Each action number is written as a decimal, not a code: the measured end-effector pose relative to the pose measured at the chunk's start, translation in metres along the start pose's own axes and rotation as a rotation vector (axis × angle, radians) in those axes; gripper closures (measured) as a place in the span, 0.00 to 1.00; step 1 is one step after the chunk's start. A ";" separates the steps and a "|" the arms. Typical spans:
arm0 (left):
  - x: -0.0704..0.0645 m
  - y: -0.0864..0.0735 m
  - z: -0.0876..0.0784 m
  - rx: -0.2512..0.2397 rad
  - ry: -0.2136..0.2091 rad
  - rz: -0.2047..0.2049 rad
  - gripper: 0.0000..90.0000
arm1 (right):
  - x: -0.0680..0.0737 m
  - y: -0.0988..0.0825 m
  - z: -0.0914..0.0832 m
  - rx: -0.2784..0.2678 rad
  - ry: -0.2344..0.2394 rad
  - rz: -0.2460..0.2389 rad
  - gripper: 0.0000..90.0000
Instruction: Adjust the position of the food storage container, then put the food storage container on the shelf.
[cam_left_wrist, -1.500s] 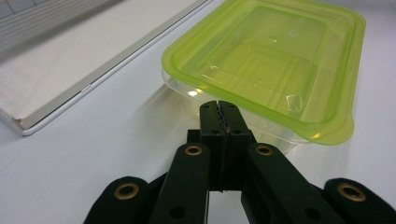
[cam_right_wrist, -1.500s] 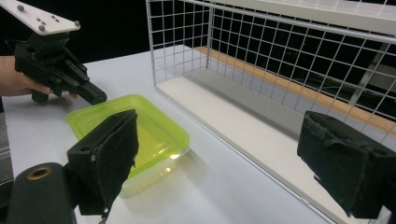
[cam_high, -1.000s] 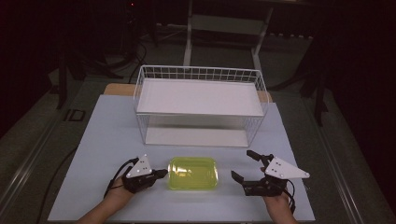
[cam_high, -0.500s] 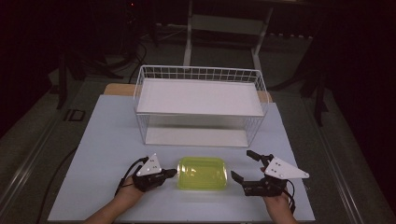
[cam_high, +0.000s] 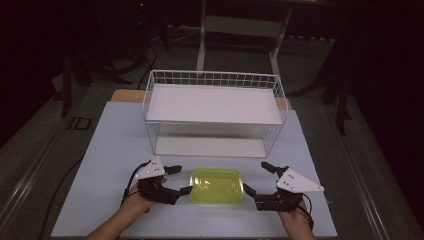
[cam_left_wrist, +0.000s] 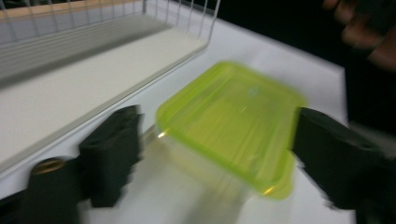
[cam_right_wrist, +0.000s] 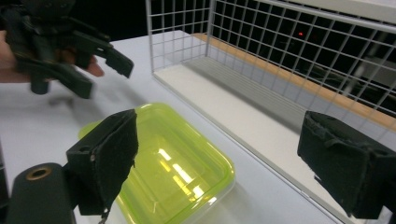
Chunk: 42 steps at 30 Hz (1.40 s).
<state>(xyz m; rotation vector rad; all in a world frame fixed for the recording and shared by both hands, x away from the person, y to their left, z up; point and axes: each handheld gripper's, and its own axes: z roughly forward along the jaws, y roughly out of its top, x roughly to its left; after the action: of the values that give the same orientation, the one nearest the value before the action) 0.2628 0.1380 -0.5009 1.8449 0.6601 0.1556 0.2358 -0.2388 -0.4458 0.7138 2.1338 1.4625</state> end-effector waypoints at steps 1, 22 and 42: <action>0.001 0.000 0.001 -0.010 -0.024 -0.022 0.06 | -0.001 0.001 0.000 0.004 0.011 0.010 0.14; -0.001 0.015 0.007 0.095 0.026 -0.111 0.02 | -0.004 -0.002 0.017 0.148 0.002 0.074 0.14; 0.006 0.000 0.034 0.250 0.064 -0.300 0.42 | -0.005 -0.032 0.057 0.388 0.039 0.221 0.28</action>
<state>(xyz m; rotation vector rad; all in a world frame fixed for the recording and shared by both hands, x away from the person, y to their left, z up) 0.2820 0.1127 -0.5145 1.9574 1.0299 -0.0695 0.2701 -0.2115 -0.4940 1.0970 2.4650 1.1783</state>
